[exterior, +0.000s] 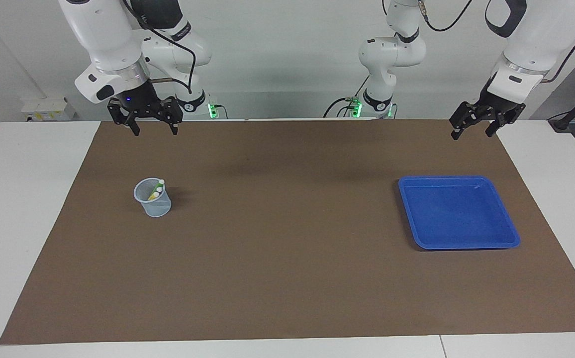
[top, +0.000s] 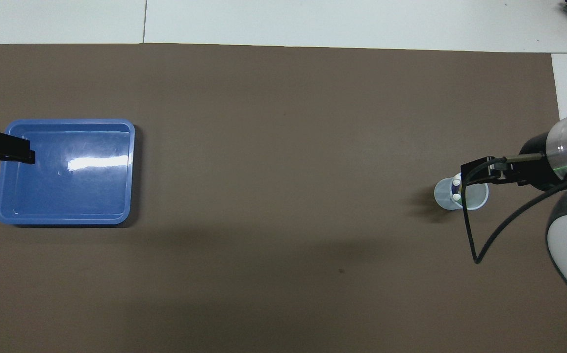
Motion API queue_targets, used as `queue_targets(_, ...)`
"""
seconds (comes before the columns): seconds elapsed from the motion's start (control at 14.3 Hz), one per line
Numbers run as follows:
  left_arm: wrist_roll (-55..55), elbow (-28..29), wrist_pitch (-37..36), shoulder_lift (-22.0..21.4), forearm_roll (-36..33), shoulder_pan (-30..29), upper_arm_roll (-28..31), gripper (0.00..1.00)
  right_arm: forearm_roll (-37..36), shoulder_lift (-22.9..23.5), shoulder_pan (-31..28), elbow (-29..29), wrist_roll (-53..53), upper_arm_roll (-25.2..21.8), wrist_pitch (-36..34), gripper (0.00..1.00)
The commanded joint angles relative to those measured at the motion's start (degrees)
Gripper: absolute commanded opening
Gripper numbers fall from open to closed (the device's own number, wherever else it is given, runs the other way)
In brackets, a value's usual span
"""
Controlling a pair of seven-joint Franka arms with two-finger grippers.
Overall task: Right arm passes pens to left for tray arrangement
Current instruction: 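Lower the right gripper toward the pens in the white cup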
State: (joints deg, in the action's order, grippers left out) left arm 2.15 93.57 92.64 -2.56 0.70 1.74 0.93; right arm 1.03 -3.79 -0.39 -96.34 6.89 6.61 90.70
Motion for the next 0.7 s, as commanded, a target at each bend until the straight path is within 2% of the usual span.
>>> queue_targets(0.0, 0.05, -1.19, -1.41, 0.28, -0.96, -1.04, -1.01, 1.0, -0.59, -1.04, -0.66, -2.36, -4.14, -0.11, 1.5, 1.0)
queue_targets(0.21, 0.05, -1.19, -1.32, 0.28, -0.96, -1.13, -0.84, 1.0, -0.59, -2.88, -3.11, -8.32, -10.13, -0.02, 7.37, 1.0)
queue_targets(0.42, 0.05, -1.19, -1.32, 0.19, -0.96, -1.13, -0.84, 1.0, -0.59, -2.8, -4.44, -14.47, -10.31, -0.11, 13.35, 1.0)
queue_targets(0.63, -0.04, -1.19, -1.32, 0.19, -0.96, -1.13, -0.84, 1.0, -0.59, -1.14, -5.22, -18.09, -9.97, -0.11, 18.71, 1.0)
